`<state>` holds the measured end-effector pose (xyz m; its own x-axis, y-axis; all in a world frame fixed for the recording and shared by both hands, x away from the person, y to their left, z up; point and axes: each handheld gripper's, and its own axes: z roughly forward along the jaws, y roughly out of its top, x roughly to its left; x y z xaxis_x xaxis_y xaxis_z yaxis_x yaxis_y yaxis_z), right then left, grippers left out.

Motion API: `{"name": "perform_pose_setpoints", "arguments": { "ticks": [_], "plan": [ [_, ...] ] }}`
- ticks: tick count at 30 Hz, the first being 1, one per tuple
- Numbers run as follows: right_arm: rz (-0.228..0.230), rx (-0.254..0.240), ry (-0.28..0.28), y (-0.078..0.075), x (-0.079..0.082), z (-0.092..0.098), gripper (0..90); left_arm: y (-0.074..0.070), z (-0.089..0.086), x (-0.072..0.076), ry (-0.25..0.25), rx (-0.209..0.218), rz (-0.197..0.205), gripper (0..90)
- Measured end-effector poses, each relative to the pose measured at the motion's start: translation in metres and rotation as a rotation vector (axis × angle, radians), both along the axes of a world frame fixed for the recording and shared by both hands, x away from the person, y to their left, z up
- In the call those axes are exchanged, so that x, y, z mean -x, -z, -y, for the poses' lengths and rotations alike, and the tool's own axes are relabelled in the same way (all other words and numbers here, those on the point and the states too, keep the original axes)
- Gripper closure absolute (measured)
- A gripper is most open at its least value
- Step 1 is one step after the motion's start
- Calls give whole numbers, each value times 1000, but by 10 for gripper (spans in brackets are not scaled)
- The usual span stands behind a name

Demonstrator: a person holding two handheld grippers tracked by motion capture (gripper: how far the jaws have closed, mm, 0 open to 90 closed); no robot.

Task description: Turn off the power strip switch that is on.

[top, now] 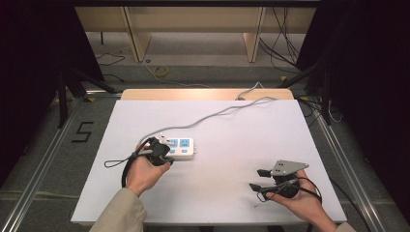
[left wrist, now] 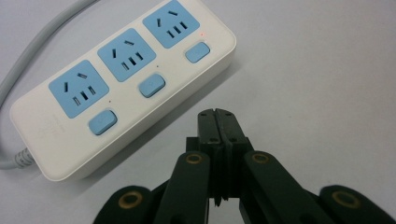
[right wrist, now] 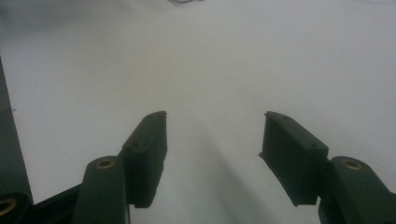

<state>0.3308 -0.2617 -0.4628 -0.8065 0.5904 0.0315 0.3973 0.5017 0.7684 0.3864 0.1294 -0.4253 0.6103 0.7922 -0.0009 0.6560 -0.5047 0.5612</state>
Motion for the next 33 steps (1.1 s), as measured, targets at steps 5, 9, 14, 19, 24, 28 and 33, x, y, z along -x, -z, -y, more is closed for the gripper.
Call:
{"name": "perform_pose_setpoints", "arguments": {
  "ticks": [5, 9, 14, 19, 24, 28, 33],
  "plan": [
    [0, 1, -1, 0, 0, 0, 412, -1, 2, -2, 3, -5, -1, 899],
    [-1, 1, -2, 0, 0, 0, 411, -2, 3, -4, 3, -5, -2, 899],
    [2, -1, -3, 0, 0, 0, 410, -2, 5, -7, 4, -5, -4, 899],
    [3, 0, -2, 0, 0, 0, 410, -2, 7, -10, 0, -1, -1, 899],
    [6, 1, -2, -1, -1, 1, 410, -3, 8, -13, 6, -8, -5, 899],
    [4, -1, 0, -1, -1, 1, 409, -3, 9, -15, 1, -6, -6, 899],
    [5, -2, -1, -1, -1, 1, 409, -4, 9, -17, 4, -14, -8, 899]
  ]
}}
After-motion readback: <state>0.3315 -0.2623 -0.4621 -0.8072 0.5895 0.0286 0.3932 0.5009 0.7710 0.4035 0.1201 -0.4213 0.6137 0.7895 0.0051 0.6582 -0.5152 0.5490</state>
